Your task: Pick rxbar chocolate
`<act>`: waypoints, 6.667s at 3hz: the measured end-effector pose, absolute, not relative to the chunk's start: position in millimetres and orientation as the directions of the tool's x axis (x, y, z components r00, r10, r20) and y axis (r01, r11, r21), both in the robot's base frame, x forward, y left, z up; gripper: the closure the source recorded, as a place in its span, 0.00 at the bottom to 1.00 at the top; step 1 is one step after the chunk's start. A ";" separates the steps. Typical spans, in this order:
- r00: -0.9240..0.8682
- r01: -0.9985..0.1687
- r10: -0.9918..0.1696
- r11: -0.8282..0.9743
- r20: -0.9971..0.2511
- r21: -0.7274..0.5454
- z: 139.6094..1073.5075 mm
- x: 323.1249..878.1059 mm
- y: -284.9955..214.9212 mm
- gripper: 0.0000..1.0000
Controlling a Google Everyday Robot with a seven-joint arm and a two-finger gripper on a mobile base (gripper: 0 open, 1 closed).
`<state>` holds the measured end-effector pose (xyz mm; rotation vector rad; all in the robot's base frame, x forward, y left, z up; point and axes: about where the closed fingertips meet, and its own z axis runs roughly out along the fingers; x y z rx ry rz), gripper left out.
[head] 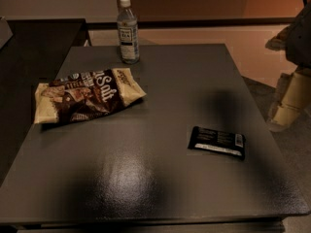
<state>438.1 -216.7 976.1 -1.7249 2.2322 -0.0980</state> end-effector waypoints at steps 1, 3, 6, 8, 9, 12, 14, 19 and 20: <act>-0.222 -0.931 -0.953 0.270 -0.207 -0.245 976.1 438.1 -216.7 0.00; -0.177 -0.950 -0.960 0.224 -0.216 -0.216 965.8 438.5 -202.4 0.00; -0.118 -0.978 -0.970 0.151 -0.214 -0.145 903.6 436.0 -186.7 0.00; -0.113 -0.986 -0.969 0.137 -0.219 -0.097 861.8 433.9 -181.8 0.00; -0.106 -0.989 -0.969 0.125 -0.222 -0.075 841.9 431.8 -178.2 0.00; -0.079 -0.995 -0.970 0.091 -0.231 -0.041 814.8 429.6 -165.3 0.39; -0.079 -0.995 -0.970 0.091 -0.231 -0.041 831.2 429.6 -165.2 0.86; 0.079 -0.981 -0.949 -0.021 -0.304 -0.191 967.9 453.3 -105.1 1.00; 0.079 -0.981 -0.949 -0.021 -0.304 -0.191 967.9 453.3 -105.1 1.00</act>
Offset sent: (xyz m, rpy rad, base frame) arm 0.0013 0.0094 -0.0081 -0.0002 0.0478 0.0405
